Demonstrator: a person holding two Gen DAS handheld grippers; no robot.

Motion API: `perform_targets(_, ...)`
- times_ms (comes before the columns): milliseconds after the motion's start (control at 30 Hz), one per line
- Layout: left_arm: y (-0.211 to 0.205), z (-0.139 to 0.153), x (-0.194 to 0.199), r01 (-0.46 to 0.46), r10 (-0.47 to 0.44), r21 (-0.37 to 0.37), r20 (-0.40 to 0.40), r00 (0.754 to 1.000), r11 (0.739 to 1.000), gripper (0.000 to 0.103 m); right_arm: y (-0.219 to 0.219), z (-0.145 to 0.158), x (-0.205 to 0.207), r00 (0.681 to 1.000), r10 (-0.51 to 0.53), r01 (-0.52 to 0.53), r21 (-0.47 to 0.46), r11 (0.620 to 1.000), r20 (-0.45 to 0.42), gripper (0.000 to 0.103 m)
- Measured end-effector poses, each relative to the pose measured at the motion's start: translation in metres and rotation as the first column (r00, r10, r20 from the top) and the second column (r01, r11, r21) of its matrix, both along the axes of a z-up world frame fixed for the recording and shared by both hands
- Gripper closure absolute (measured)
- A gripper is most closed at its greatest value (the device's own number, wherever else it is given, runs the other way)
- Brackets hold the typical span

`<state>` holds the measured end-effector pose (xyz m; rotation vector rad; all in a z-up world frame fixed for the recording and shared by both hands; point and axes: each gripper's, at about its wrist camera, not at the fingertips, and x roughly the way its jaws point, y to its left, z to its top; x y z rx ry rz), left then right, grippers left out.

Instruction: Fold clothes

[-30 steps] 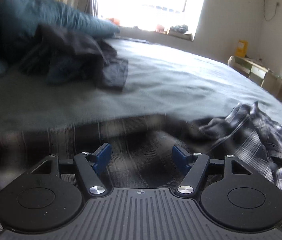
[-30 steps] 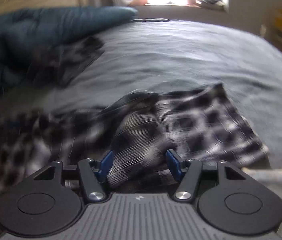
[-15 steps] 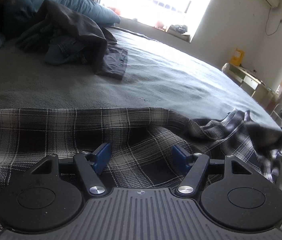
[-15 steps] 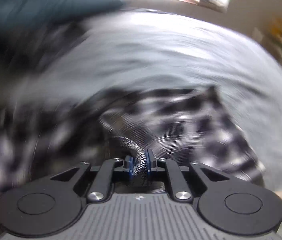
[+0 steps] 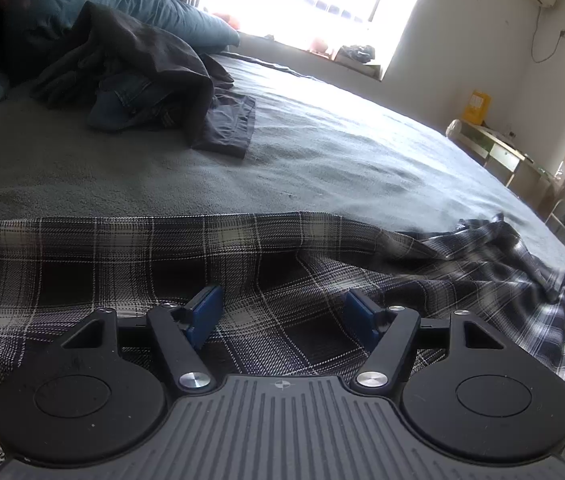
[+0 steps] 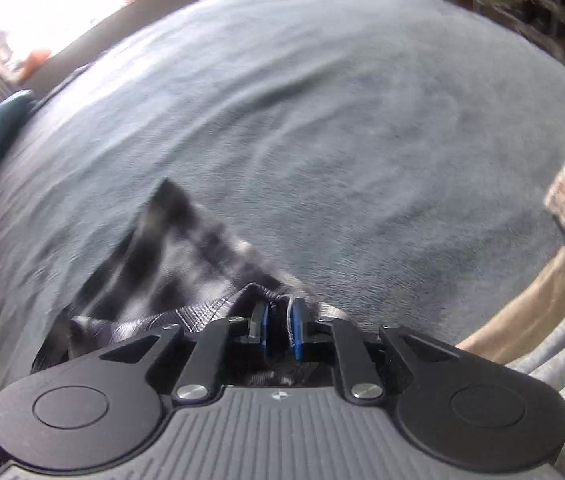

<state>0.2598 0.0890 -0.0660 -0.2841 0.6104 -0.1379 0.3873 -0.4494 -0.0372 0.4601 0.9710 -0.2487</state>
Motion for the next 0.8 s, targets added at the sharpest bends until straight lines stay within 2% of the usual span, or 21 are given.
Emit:
perform_targets(33, 0.000, 0.000, 0.000, 0.000, 0.000, 0.001, 0.000, 1.000, 1.000, 0.035, -0.003, 0.001, 0.002, 1.000, -0.012, 0.012, -0.020, 1.000, 0.010, 0.074)
perform_targets(67, 0.000, 0.000, 0.000, 0.000, 0.000, 0.001, 0.000, 1.000, 1.000, 0.035, -0.007, 0.004, 0.002, 0.999, -0.030, 0.031, -0.044, 0.999, 0.029, 0.060)
perform_targets(167, 0.000, 0.000, 0.000, 0.000, 0.000, 0.004, 0.001, 1.000, 1.000, 0.035, -0.008, 0.021, -0.005, 0.994, -0.043, 0.054, -0.106, 0.993, 0.100, 0.059)
perform_targets(233, -0.002, 0.000, -0.001, 0.000, 0.000, 0.009, 0.001, 1.000, 1.000, 0.034, 0.011, 0.031, -0.008, 0.991, 0.049, -0.037, -0.103, 0.994, 0.123, 0.059)
perform_targets(300, -0.003, -0.001, -0.001, 0.001, -0.001, 0.017, 0.003, 1.000, 1.000, 0.034, 0.044, 0.034, -0.009, 0.972, 0.197, -0.185, -0.106, 0.977, 0.124, 0.059)
perform_targets(367, -0.004, -0.001, -0.001, 0.002, -0.003, 0.025, 0.004, 1.000, 1.000, 0.033, 0.087, 0.033, -0.011, 0.926, 0.362, -0.349, -0.121, 0.929, 0.110, 0.059)
perform_targets(467, -0.003, -0.001, -0.001, 0.003, -0.003, 0.020, 0.005, 1.000, 1.000, 0.033, 0.143, 0.022, -0.018, 0.844, 0.535, -0.521, -0.175, 0.835, 0.041, 0.058)
perform_targets(533, -0.002, -0.001, -0.001, 0.003, -0.003, 0.013, 0.005, 1.000, 1.000, 0.033, 0.167, 0.012, -0.025, 0.804, 0.594, -0.581, -0.239, 0.778, -0.019, 0.058)
perform_targets(667, -0.002, -0.001, -0.001, 0.003, -0.003, 0.007, 0.005, 1.000, 1.000, 0.033, 0.186, -0.009, -0.031, 0.756, 0.642, -0.641, -0.347, 0.684, -0.131, 0.059)
perform_targets(700, -0.001, -0.001, 0.000, 0.004, -0.004, 0.006, 0.005, 1.000, 1.000, 0.033, 0.188, -0.013, -0.032, 0.746, 0.649, -0.652, -0.370, 0.662, -0.152, 0.060)
perform_targets(733, -0.001, -0.002, 0.000, 0.003, -0.003, 0.005, 0.005, 1.000, 1.000, 0.033, 0.187, -0.011, -0.033, 0.750, 0.645, -0.642, -0.394, 0.657, -0.145, 0.069)
perform_targets(767, -0.001, -0.002, 0.000, 0.003, -0.003, 0.003, 0.005, 1.000, 1.000, 0.033, 0.185, -0.008, -0.034, 0.759, 0.639, -0.626, -0.418, 0.658, -0.129, 0.092)
perform_targets(800, -0.001, -0.002, -0.001, 0.003, -0.003, 0.002, 0.006, 1.000, 1.000, 0.033, 0.183, -0.005, -0.034, 0.767, 0.632, -0.609, -0.442, 0.659, -0.113, 0.096)
